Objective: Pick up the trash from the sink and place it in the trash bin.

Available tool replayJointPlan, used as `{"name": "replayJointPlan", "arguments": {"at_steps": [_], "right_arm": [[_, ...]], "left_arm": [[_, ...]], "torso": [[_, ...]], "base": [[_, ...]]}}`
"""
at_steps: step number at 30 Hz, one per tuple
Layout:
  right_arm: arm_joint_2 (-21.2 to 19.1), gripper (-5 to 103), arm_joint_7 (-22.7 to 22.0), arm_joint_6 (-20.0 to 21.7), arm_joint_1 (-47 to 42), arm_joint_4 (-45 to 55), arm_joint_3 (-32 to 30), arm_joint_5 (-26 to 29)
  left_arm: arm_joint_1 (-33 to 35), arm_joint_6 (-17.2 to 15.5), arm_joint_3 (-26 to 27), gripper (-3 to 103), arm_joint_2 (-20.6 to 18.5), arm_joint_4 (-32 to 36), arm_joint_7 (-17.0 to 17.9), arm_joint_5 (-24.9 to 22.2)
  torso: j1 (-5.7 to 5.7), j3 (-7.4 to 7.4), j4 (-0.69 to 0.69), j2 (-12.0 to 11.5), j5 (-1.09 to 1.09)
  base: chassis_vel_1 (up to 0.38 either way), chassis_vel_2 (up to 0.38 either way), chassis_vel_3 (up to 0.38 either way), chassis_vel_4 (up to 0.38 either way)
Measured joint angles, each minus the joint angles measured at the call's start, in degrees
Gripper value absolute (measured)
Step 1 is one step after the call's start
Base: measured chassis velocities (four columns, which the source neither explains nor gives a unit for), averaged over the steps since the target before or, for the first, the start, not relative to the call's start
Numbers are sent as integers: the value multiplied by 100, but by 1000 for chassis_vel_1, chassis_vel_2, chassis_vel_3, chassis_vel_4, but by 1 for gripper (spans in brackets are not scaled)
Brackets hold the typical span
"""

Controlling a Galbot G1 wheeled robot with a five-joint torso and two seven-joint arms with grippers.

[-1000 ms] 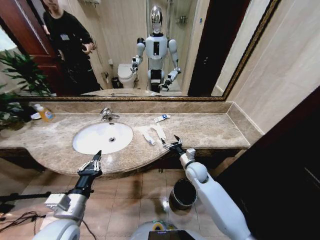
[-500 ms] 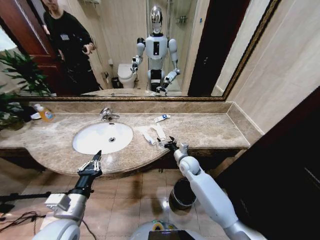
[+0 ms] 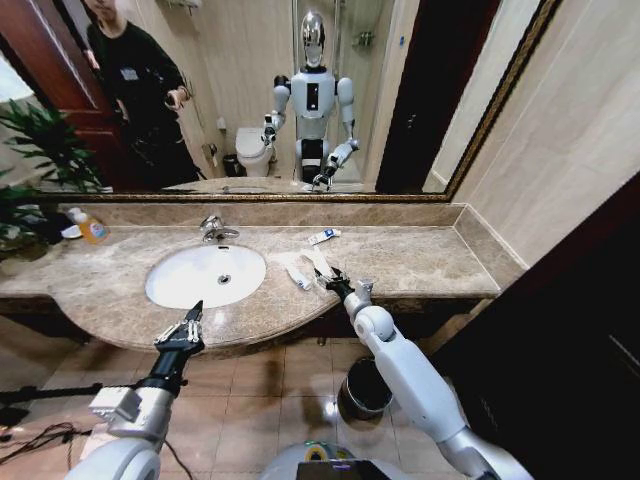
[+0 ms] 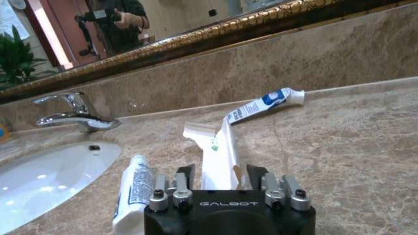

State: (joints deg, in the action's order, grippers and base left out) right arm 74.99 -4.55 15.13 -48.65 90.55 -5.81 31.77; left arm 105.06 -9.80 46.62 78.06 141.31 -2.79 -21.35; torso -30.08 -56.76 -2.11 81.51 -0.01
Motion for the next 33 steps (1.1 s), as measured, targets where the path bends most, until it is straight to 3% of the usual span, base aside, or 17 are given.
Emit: {"name": "replayJointPlan", "arguments": {"at_steps": [2, 4, 5, 8, 10, 11, 13, 15, 28, 33], "right_arm": [[0, 55, 4, -4, 2, -7, -5, -3], [-2, 39, 25, -24, 3, -38, -24, -50], [-2, 39, 25, -24, 3, -38, -24, -50], [-6, 22, 38, -41, -13, -42, -36, -79], [-7, 22, 41, -50, -20, -42, -38, -87], [-8, 12, 43, -59, -33, -38, -40, -93], [-9, 12, 46, -65, -45, -34, -41, -97], [-9, 2, 48, -80, -65, -27, -43, -104], [-120, 0, 201, -255, -297, 290, -100, -226], [-303, 0, 514, -779, -681, 563, -326, -682]], "left_arm": [[0, 0, 0, 0, 0, 0, 0, 0], [0, 0, 0, 0, 0, 0, 0, 0], [0, 0, 0, 0, 0, 0, 0, 0], [0, 0, 0, 0, 0, 0, 0, 0], [0, 0, 0, 0, 0, 0, 0, 0], [0, 0, 0, 0, 0, 0, 0, 0], [0, 0, 0, 0, 0, 0, 0, 0], [0, 0, 0, 0, 0, 0, 0, 0], [0, 0, 0, 0, 0, 0, 0, 0], [0, 0, 0, 0, 0, 0, 0, 0]], "torso": [[0, 0, 0, 0, 0], [0, 0, 0, 0, 0], [0, 0, 0, 0, 0], [0, 0, 0, 0, 1], [0, 0, 0, 0, 1], [0, 0, 0, 0, 1], [0, 0, 0, 0, 1], [0, 0, 0, 0, 1], [0, 0, 0, 0, 1], [0, 0, 0, 0, 1]], "base": [[0, 0, 0, 0], [0, 0, 0, 0], [0, 0, 0, 0], [0, 0, 0, 0], [0, 0, 0, 0], [0, 0, 0, 0], [0, 0, 0, 0], [0, 0, 0, 0], [0, 0, 0, 0], [0, 0, 0, 0]]}}
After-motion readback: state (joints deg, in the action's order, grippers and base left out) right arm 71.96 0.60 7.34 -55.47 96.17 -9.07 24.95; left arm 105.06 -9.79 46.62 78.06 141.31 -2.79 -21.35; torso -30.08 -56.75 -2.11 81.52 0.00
